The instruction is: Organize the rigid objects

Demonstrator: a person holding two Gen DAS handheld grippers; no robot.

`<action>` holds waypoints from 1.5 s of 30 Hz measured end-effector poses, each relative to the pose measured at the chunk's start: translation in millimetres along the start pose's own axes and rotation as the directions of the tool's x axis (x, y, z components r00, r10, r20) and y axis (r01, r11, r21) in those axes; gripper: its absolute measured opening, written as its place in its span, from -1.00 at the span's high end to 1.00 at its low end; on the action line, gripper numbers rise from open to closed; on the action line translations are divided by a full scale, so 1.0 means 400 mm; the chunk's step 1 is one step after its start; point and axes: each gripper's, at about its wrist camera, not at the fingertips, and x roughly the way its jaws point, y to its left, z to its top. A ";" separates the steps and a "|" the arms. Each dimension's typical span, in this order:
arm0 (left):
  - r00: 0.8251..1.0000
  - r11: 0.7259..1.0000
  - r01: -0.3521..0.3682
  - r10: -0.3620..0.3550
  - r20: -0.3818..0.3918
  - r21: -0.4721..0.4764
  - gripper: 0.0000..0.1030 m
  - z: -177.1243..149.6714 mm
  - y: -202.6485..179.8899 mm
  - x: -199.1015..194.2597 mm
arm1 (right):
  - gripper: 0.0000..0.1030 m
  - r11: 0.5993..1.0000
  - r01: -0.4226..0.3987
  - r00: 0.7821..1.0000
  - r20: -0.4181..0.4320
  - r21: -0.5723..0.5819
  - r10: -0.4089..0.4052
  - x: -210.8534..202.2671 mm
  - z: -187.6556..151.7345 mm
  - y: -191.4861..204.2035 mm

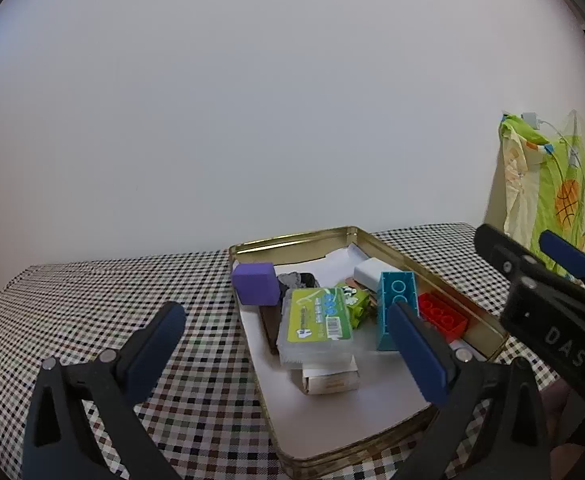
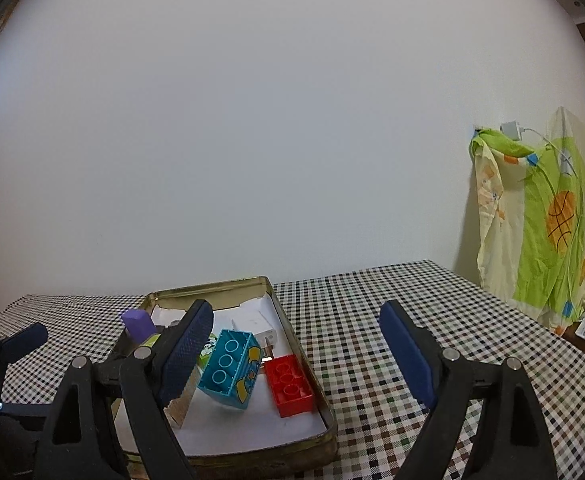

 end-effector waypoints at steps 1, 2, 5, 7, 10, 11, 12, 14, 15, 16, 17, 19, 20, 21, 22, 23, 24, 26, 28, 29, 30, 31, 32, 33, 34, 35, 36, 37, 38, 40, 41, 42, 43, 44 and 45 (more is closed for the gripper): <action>1.000 1.000 -0.001 0.001 -0.002 -0.003 -0.99 0.000 0.002 0.000 | -0.69 1.000 0.000 1.000 0.003 -0.002 0.000 -0.002 0.001 0.000; 1.000 1.000 -0.002 0.002 -0.004 -0.007 -0.99 -0.001 0.003 0.000 | -0.69 1.000 -0.001 1.000 0.004 -0.004 0.001 -0.002 0.001 0.001; 1.000 1.000 -0.009 0.009 -0.006 -0.011 -0.99 -0.001 0.004 0.000 | -0.70 1.000 -0.009 1.000 0.013 -0.011 0.009 -0.009 0.001 0.006; 1.000 1.000 -0.016 0.016 -0.002 -0.009 -0.99 -0.002 0.004 -0.003 | -0.70 1.000 -0.013 1.000 0.023 -0.021 0.013 -0.014 0.002 0.012; 1.000 1.000 -0.020 0.020 0.004 -0.006 -0.99 -0.003 0.004 -0.006 | -0.81 0.999 -0.019 0.999 0.027 -0.030 0.020 -0.016 0.003 0.017; 1.000 1.000 -0.019 0.019 0.005 -0.005 -0.99 -0.003 0.006 -0.007 | -0.81 0.999 -0.023 0.999 0.026 -0.029 0.024 -0.016 0.004 0.016; 1.000 1.000 -0.022 0.022 0.004 -0.005 -0.99 -0.003 0.006 -0.007 | -0.81 0.999 -0.024 0.999 0.023 -0.027 0.025 -0.015 0.003 0.016; 1.000 1.000 -0.021 0.021 0.002 -0.004 -0.99 -0.002 0.006 -0.008 | -0.81 1.000 -0.021 1.000 0.017 -0.022 0.021 -0.018 0.003 0.010; 1.000 1.000 -0.023 0.023 0.003 -0.003 -0.99 -0.002 0.006 -0.009 | -0.81 1.000 -0.020 1.000 0.016 -0.017 0.021 -0.019 0.003 0.006; 1.000 1.000 -0.026 0.026 0.006 -0.004 -0.99 -0.002 0.006 -0.010 | -0.81 1.000 -0.018 1.000 0.017 -0.014 0.018 -0.021 0.004 0.002; 1.000 1.000 -0.028 0.028 0.007 -0.005 -0.99 -0.002 0.006 -0.009 | -0.81 1.000 -0.017 1.000 0.017 -0.010 0.017 -0.022 0.005 -0.002; 0.999 0.999 -0.032 0.032 0.014 -0.006 -0.99 -0.002 0.007 -0.011 | -0.81 1.000 -0.019 1.000 0.019 -0.001 0.019 -0.028 0.005 -0.010; 0.999 0.999 -0.035 0.035 0.017 -0.006 -0.99 -0.002 0.006 -0.012 | -0.81 1.000 -0.020 1.000 0.019 0.001 0.020 -0.033 0.004 -0.011; 0.999 0.999 -0.038 0.038 0.022 -0.005 -0.99 -0.002 0.006 -0.013 | -0.81 1.000 -0.020 1.000 0.021 0.002 0.020 -0.036 0.004 -0.013; 0.999 0.999 -0.040 0.040 0.024 -0.005 -0.99 -0.002 0.005 -0.014 | -0.81 1.000 -0.020 0.999 0.025 0.003 0.020 -0.041 0.005 -0.016; 0.999 0.999 -0.041 0.042 0.029 -0.007 -0.99 -0.002 0.006 -0.016 | -0.81 1.000 -0.022 0.999 0.028 0.004 0.022 -0.044 0.006 -0.018; 0.999 0.999 -0.042 0.042 0.035 -0.010 -0.99 -0.002 0.008 -0.018 | -0.81 1.000 -0.021 0.999 0.033 0.007 0.021 -0.049 0.006 -0.019; 0.998 0.999 -0.044 0.044 0.039 -0.014 -0.99 -0.002 0.009 -0.021 | -0.81 1.000 -0.019 0.999 0.042 0.016 0.019 -0.057 0.004 -0.022; 0.998 0.999 -0.046 0.047 0.041 -0.015 -0.99 -0.002 0.007 -0.020 | -0.81 1.000 -0.017 0.999 0.047 0.023 0.015 -0.060 0.005 -0.028; 0.998 0.999 -0.047 0.048 0.040 -0.015 -0.99 -0.002 0.008 -0.020 | -0.81 1.000 -0.015 0.999 0.048 0.025 0.013 -0.061 0.006 -0.029; 0.998 0.999 -0.048 0.048 0.039 -0.015 -0.99 -0.002 0.008 -0.019 | -0.81 1.000 -0.014 0.999 0.048 0.025 0.012 -0.061 0.006 -0.029; 0.998 0.999 -0.050 0.050 0.039 -0.016 -0.99 -0.001 0.007 -0.018 | -0.81 1.000 -0.013 0.999 0.048 0.024 0.012 -0.063 0.007 -0.027; 0.998 0.999 -0.050 0.051 0.040 -0.016 -0.99 -0.001 0.007 -0.018 | -0.81 1.000 -0.011 0.999 0.049 0.023 0.010 -0.066 0.008 -0.024; 0.998 0.999 -0.051 0.052 0.040 -0.017 -0.99 -0.001 0.008 -0.017 | -0.82 1.000 -0.012 0.999 0.051 0.018 0.011 -0.067 0.008 -0.024; 0.998 0.998 -0.052 0.053 0.040 -0.017 -0.99 -0.001 0.008 -0.017 | -0.82 1.000 -0.013 0.999 0.053 0.014 0.012 -0.071 0.007 -0.020; 0.998 0.998 -0.052 0.053 0.040 -0.017 -0.99 -0.002 0.009 -0.019 | -0.82 1.000 -0.014 0.998 0.055 0.008 0.013 -0.074 0.006 -0.018; 0.998 0.998 -0.055 0.056 0.038 -0.017 -0.99 -0.002 0.010 -0.018 | -0.82 1.000 -0.014 0.998 0.058 0.002 0.014 -0.075 0.006 -0.018; 0.998 0.998 -0.057 0.058 0.037 -0.018 -0.99 -0.001 0.008 -0.017 | -0.82 1.000 -0.015 0.998 0.059 -0.001 0.015 -0.076 0.006 -0.018; 0.998 0.998 -0.058 0.059 0.036 -0.018 -0.99 -0.001 0.008 -0.016 | -0.82 1.000 -0.015 0.998 0.060 -0.003 0.015 -0.076 0.006 -0.019; 0.998 0.998 -0.060 0.060 0.036 -0.019 -0.99 -0.001 0.008 -0.016 | -0.82 1.000 -0.016 0.998 0.061 -0.001 0.016 -0.079 0.007 -0.023; 0.998 0.998 -0.058 0.059 0.036 -0.018 -0.99 -0.002 0.009 -0.016 | -0.82 1.000 -0.017 0.998 0.061 0.001 0.017 -0.081 0.007 -0.025; 0.998 0.998 -0.059 0.060 0.036 -0.017 -0.99 -0.002 0.008 -0.015 | -0.82 1.000 -0.016 0.998 0.062 0.002 0.015 -0.084 0.006 -0.024; 0.998 0.998 -0.059 0.060 0.035 -0.016 -0.99 -0.002 0.009 -0.015 | -0.82 1.000 -0.014 0.998 0.063 0.005 0.013 -0.085 0.007 -0.025; 0.998 0.998 -0.061 0.061 0.034 -0.016 -0.99 -0.002 0.007 -0.014 | -0.82 1.000 -0.013 0.998 0.064 0.005 0.013 -0.086 0.007 -0.024; 0.998 0.998 -0.062 0.062 0.032 -0.015 -0.99 -0.002 0.007 -0.013 | -0.82 1.000 -0.014 0.998 0.063 0.006 0.013 -0.087 0.006 -0.024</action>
